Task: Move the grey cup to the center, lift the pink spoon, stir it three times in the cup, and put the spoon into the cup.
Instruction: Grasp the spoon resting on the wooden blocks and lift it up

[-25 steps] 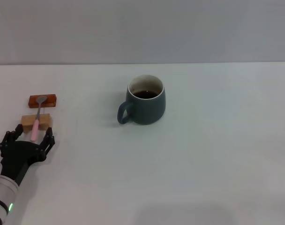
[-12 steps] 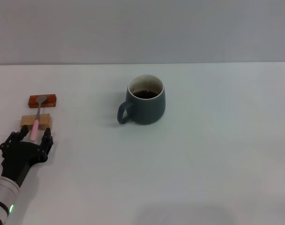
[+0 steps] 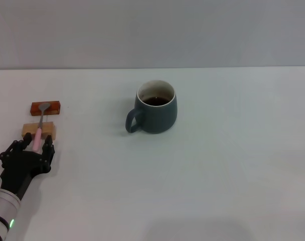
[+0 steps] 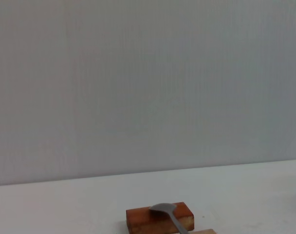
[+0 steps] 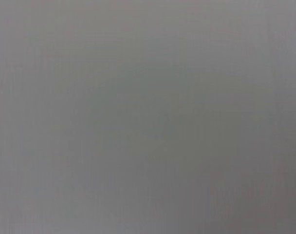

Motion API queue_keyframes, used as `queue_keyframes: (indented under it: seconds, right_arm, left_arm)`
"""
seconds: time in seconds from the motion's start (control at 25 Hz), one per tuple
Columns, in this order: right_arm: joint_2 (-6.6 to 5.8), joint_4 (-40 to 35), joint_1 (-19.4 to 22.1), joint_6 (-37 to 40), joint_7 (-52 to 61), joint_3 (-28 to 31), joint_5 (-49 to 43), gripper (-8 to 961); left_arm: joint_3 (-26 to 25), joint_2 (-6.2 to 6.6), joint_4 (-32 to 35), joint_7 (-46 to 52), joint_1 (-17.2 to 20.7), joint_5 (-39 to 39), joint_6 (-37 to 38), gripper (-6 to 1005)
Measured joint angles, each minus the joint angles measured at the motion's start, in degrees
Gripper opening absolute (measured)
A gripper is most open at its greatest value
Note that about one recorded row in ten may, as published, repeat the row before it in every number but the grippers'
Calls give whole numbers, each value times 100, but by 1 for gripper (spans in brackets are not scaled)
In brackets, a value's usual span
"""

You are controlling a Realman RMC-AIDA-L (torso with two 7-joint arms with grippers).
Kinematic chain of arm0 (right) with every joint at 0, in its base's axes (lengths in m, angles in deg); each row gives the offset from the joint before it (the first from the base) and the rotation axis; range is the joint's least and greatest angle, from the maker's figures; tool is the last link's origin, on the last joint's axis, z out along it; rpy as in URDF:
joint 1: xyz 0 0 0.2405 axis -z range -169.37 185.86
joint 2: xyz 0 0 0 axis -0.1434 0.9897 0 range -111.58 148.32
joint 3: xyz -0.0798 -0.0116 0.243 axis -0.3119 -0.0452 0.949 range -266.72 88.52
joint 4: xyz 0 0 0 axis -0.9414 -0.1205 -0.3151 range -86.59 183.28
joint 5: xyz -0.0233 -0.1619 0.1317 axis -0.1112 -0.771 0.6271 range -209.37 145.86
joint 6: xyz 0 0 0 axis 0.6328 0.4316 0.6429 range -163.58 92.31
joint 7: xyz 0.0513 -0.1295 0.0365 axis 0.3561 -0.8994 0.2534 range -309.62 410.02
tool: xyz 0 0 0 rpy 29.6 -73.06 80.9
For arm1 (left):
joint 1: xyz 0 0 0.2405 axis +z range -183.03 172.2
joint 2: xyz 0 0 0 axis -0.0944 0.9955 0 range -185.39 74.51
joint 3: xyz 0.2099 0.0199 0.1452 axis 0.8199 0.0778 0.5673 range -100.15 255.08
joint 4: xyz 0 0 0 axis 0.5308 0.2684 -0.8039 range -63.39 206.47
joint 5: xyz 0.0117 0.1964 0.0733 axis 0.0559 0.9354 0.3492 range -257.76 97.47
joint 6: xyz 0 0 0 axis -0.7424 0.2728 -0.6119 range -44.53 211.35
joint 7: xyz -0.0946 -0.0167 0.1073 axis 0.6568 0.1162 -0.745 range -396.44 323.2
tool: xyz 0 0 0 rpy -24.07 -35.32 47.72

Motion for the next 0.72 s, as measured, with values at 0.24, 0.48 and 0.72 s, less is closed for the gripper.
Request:
queue_keyframes:
  seconds: [0.24,0.48,0.72]
  right_arm:
    - [2,85,83,77,13,-56,-6,818]
    - [2,141,143,145,5,-58,-15,818]
    - [4,142,169,153,4,-58,-17,819]
  left_arm:
    - [44,6,0,3,0,-5,-21,485]
    - [53,11,0,5,5,-13,-22,489]
    - [46,11,0,5,8,-15,-7,416]
